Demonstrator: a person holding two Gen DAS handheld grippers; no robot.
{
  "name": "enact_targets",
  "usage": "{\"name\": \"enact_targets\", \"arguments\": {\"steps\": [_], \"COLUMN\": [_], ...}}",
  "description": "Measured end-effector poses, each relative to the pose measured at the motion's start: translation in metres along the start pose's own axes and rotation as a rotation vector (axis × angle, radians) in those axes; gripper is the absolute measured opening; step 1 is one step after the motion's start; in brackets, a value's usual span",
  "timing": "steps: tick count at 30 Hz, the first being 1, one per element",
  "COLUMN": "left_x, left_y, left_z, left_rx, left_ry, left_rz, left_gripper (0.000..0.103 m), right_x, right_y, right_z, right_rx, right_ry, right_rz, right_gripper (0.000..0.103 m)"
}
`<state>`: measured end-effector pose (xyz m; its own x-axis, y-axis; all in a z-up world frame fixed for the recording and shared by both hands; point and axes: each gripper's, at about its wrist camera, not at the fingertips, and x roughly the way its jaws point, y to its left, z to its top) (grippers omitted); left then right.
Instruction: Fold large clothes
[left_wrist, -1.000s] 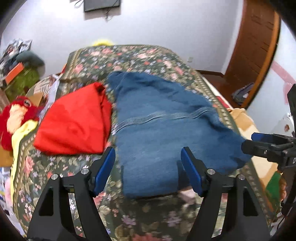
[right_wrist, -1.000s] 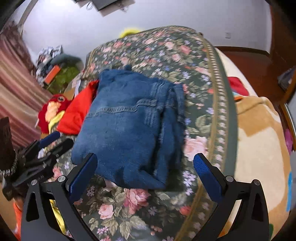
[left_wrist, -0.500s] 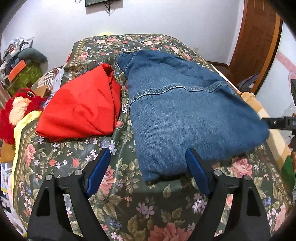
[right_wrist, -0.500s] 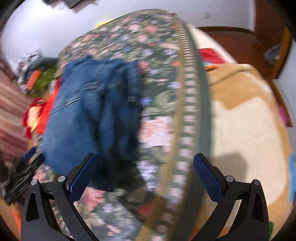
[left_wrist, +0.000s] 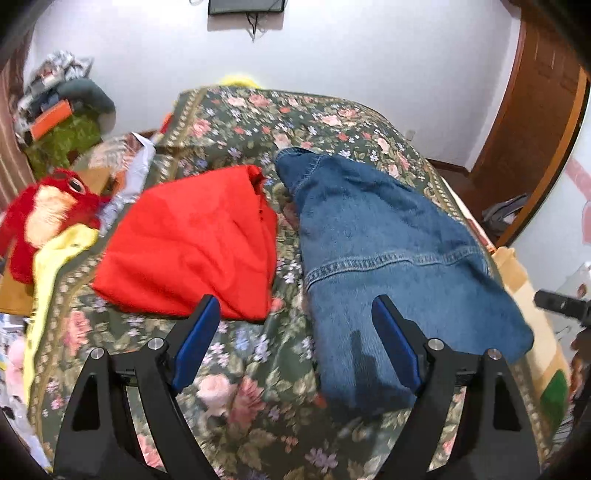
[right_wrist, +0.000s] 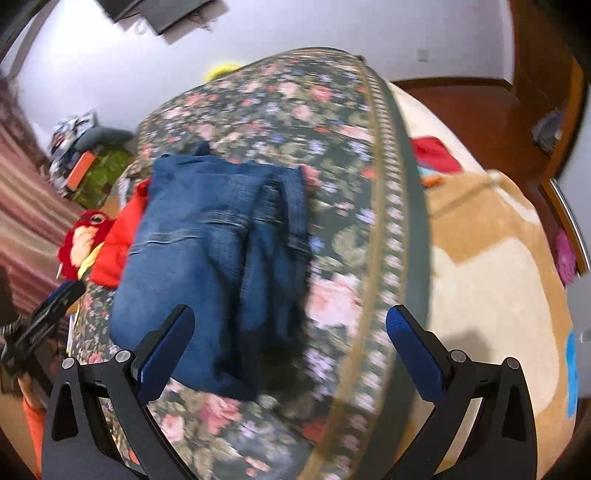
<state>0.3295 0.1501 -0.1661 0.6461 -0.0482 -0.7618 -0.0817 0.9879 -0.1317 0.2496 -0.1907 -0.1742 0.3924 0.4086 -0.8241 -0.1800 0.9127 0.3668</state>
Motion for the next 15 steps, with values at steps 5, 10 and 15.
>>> {"name": "enact_targets", "arguments": {"steps": [5, 10, 15], "left_x": [0.045, 0.090, 0.123], "left_y": [0.008, 0.005, 0.013], "left_z": [0.010, 0.012, 0.018], "left_rx": [-0.096, -0.112, -0.196], "left_ry": [0.168, 0.320, 0.369], "left_rz": [-0.200, -0.343, -0.450], "left_gripper": [0.084, 0.084, 0.088], "right_x": [0.037, 0.072, 0.091], "right_y": [0.015, 0.005, -0.018], "right_z": [0.011, 0.020, 0.029], "right_rx": [-0.043, -0.035, 0.018], "right_ry": [0.057, 0.136, 0.185], "right_rz": [0.045, 0.042, 0.085], "right_gripper": [0.103, 0.103, 0.103]}}
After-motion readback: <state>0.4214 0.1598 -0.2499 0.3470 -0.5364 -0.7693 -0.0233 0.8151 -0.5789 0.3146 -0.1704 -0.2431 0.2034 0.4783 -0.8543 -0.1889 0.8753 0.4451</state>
